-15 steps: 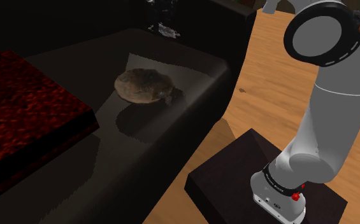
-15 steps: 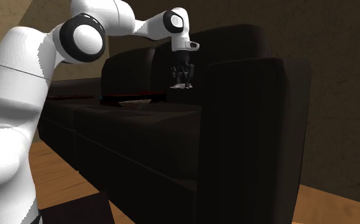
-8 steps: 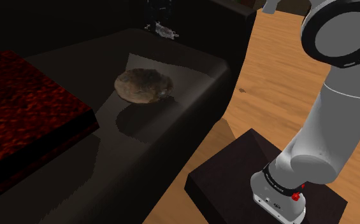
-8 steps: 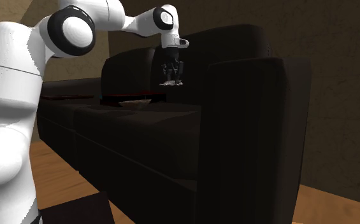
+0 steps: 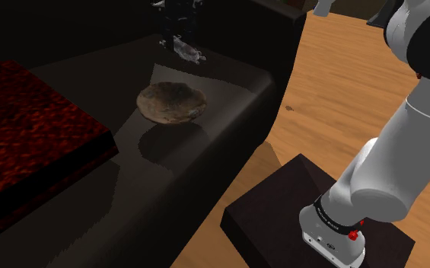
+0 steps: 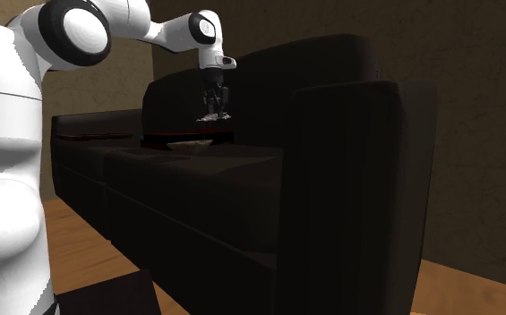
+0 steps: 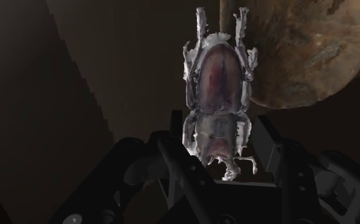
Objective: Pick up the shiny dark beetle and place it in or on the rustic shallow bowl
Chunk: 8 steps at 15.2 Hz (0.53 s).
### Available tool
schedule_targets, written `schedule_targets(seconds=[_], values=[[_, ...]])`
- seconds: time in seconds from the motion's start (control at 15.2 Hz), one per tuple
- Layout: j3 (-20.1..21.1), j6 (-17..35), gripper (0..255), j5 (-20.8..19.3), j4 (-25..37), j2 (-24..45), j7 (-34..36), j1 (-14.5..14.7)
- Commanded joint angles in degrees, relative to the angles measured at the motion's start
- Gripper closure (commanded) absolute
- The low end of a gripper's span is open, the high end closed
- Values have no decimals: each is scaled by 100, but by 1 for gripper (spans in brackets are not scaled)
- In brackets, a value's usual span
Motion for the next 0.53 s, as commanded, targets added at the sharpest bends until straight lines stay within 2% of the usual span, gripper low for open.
schedule_targets(seconds=[0.0,0.33,0.46], values=[[105,25,255,15,-160,-131,246,127],[427,20,255,36,-396,-354,934,485],[416,202,255,65,-651,-432,921,470]])
